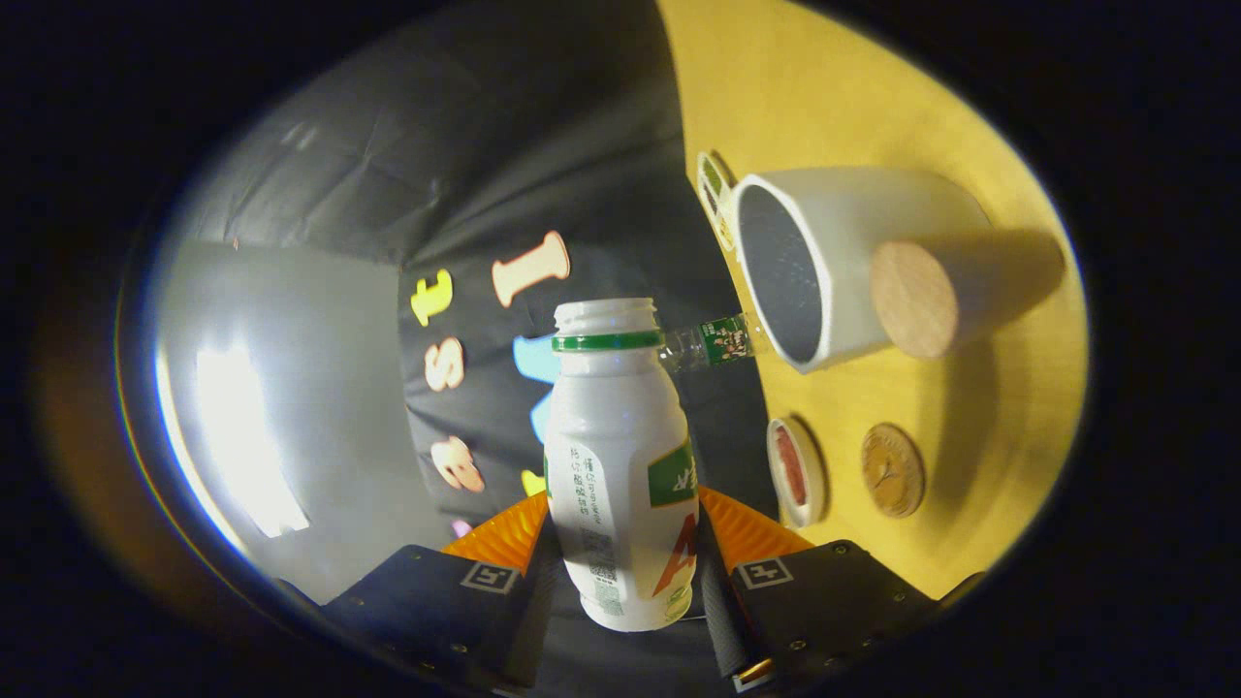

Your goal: Take the bottle from table, then pour the juice into the cup, finally place the bottle on the coaster

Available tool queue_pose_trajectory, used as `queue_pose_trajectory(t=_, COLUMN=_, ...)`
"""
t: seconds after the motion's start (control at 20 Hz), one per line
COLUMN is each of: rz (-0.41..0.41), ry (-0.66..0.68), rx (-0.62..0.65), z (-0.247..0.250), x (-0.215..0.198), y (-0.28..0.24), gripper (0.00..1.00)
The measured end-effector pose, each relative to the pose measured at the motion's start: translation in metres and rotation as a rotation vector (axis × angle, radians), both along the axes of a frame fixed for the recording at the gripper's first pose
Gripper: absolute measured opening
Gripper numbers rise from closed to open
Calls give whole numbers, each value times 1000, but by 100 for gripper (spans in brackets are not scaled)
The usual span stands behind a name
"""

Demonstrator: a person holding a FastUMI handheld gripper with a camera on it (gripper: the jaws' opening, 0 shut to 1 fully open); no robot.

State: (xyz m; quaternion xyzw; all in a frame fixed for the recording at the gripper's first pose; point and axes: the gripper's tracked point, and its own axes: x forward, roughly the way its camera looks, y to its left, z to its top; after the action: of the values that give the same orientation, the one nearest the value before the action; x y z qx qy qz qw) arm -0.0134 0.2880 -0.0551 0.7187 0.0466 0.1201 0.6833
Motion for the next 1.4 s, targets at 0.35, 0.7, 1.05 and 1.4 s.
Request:
queue_pose_trajectory(t=0.35, rz=5, ry=-61, rx=-624, z=-16, x=5, y=10, gripper=67)
queue_pose_trajectory(t=0.7, rz=26, ry=-85, rx=-1111, z=-46, x=28, y=33, gripper=67)
queue_pose_trajectory(t=1.05, rz=9, ry=-92, rx=-1455, z=-74, x=48, y=43, gripper=67)
queue_pose_trajectory(t=1.4, rz=40, ry=-131, rx=-1556, z=-91, x=52, y=58, gripper=67)
